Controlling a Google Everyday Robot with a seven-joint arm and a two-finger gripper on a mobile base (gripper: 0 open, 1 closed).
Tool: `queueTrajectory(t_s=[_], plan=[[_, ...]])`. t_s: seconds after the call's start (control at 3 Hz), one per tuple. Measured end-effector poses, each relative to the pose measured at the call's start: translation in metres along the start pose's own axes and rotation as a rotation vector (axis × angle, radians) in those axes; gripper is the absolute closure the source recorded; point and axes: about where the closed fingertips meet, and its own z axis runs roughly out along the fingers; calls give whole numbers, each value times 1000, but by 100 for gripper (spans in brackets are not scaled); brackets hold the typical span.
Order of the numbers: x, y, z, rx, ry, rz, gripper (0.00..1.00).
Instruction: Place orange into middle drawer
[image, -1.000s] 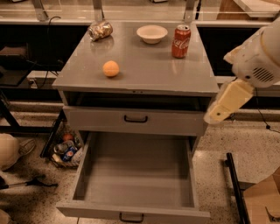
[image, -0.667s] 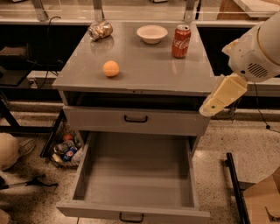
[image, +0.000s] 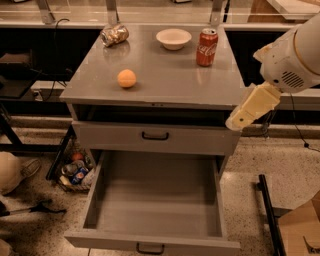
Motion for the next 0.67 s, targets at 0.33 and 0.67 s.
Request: queueTrajectory(t_s=[0.33, 0.67], plan=[[-35, -22, 30, 15, -144, 25, 0], [-84, -45, 72, -2, -299, 61, 0]])
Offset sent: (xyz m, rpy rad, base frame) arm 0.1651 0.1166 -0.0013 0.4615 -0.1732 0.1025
